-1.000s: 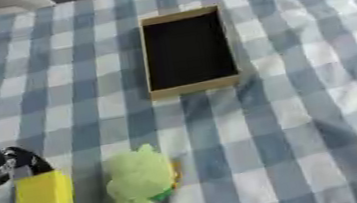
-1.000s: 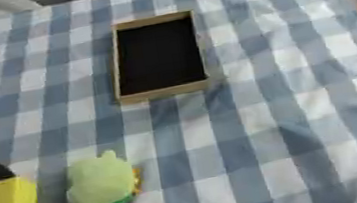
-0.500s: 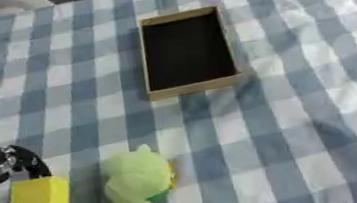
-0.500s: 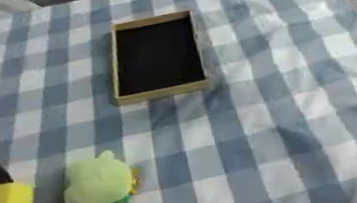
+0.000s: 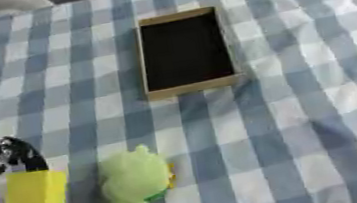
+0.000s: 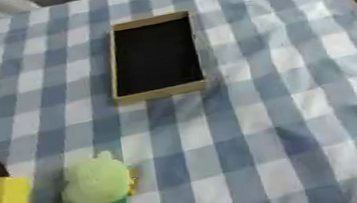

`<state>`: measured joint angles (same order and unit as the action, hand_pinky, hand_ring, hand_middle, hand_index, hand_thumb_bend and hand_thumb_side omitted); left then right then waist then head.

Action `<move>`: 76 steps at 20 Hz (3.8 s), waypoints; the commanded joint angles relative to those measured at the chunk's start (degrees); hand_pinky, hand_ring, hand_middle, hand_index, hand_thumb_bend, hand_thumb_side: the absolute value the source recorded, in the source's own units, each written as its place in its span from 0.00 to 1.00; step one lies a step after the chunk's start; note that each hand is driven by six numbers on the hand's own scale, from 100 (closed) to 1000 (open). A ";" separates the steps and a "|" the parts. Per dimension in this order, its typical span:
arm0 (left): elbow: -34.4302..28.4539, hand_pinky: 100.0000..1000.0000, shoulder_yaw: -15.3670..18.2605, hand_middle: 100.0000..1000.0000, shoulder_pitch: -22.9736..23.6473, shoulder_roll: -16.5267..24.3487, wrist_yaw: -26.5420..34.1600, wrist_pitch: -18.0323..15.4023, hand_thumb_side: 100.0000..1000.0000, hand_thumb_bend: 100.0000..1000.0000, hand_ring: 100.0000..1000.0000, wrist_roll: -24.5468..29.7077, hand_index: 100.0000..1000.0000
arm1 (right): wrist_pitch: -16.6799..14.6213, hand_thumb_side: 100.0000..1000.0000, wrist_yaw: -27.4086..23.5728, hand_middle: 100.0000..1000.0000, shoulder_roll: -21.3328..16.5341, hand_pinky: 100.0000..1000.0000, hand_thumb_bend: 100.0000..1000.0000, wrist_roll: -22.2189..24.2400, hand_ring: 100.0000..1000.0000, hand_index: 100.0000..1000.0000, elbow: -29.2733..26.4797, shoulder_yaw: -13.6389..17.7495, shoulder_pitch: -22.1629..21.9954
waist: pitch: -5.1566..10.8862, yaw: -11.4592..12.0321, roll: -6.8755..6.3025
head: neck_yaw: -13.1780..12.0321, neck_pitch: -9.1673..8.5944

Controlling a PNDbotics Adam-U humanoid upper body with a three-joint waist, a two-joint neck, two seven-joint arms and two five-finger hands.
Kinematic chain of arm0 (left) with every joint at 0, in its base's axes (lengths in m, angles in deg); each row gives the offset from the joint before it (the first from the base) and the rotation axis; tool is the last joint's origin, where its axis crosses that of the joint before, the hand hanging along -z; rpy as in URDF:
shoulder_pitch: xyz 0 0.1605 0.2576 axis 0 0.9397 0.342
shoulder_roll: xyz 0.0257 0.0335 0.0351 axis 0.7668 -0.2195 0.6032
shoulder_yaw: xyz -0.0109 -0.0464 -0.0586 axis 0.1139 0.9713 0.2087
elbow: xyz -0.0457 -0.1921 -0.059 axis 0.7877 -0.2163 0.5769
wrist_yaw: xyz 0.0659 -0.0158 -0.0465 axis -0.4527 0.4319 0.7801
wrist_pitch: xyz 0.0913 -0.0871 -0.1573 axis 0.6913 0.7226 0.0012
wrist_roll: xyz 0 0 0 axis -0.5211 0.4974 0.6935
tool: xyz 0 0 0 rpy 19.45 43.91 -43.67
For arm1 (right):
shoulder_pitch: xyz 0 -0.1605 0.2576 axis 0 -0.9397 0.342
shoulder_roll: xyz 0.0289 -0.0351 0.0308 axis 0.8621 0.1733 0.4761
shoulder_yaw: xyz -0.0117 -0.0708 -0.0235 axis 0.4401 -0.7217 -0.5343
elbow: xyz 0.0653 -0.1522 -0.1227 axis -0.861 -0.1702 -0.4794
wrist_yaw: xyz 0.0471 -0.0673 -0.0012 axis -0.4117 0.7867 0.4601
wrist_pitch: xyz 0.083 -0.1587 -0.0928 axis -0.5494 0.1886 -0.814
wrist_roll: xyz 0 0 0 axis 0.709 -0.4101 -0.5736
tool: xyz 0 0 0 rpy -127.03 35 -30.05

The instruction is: Pick up objects on the table and place them in the box.

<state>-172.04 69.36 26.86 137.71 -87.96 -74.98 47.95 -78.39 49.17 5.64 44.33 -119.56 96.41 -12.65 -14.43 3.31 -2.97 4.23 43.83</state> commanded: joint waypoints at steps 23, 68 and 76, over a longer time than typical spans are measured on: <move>0.98 0.73 -0.12 0.42 -41.21 -13.57 3.55 1.82 0.00 0.24 0.70 5.52 0.62 | -0.79 0.96 -2.19 0.66 0.68 0.53 0.00 1.67 0.70 0.75 -0.91 -0.48 3.80 | -0.16 -3.06 -0.28 | -2.92 0.29; 47.92 0.94 -2.67 0.90 -53.80 -38.82 -32.34 -20.95 0.31 0.67 0.96 1.84 0.92 | -1.47 0.94 -4.17 0.66 3.94 0.52 0.00 3.19 0.69 0.75 -0.91 -0.50 6.90 | -2.29 -7.53 0.17 | -6.28 0.29; 47.45 0.96 -2.24 0.94 -53.32 -39.05 -35.18 -20.61 0.34 0.73 0.99 2.46 0.94 | -1.39 0.94 -4.21 0.66 4.19 0.52 0.00 3.16 0.68 0.75 -0.91 -0.29 6.68 | -2.18 -7.59 0.23 | -6.17 0.29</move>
<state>-123.73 66.32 -25.54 98.33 -122.68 -95.86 50.35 -79.81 45.26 10.63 47.51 -119.56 95.38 -6.30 -17.86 -4.22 -3.23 -1.95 43.82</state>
